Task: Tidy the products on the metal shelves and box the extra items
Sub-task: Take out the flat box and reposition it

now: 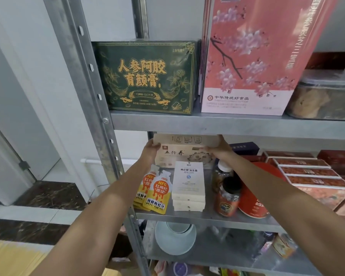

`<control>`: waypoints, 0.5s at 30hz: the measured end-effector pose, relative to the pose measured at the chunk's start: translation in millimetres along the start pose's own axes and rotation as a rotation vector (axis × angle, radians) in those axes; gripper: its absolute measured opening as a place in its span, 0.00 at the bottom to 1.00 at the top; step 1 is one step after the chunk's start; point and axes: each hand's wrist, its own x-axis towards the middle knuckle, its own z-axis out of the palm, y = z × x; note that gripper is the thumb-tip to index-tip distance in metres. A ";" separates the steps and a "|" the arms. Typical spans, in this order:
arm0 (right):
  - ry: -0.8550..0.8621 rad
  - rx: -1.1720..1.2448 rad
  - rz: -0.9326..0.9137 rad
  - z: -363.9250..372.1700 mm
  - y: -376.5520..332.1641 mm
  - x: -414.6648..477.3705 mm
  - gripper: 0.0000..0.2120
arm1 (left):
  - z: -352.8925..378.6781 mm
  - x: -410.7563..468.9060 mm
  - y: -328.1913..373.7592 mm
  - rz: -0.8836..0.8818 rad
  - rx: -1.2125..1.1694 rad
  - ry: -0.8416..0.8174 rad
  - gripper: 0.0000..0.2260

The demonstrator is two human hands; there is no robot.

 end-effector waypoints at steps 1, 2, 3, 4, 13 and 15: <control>0.006 -0.031 -0.015 1.5 4.6 3.9 0.17 | 1.8 2.1 -2.5 -0.014 0.016 -0.007 0.17; 0.016 -0.059 -0.023 2.8 8.2 7.5 0.17 | 3.7 4.6 -5.1 -0.004 0.053 -0.014 0.19; 0.026 -0.081 -0.030 4.2 10.3 9.9 0.19 | 5.1 6.6 -7.4 0.025 0.097 -0.026 0.21; 0.029 -0.106 -0.044 5.2 11.4 12.3 0.22 | 6.7 8.0 -8.9 0.058 0.138 -0.040 0.25; -0.017 -0.475 -0.141 -1.6 25.1 12.5 0.30 | 10.6 25.5 -25.8 0.199 0.635 0.015 0.43; -0.019 -0.545 -0.163 -6.1 28.0 10.4 0.30 | 8.7 27.8 -32.7 0.169 0.763 0.052 0.44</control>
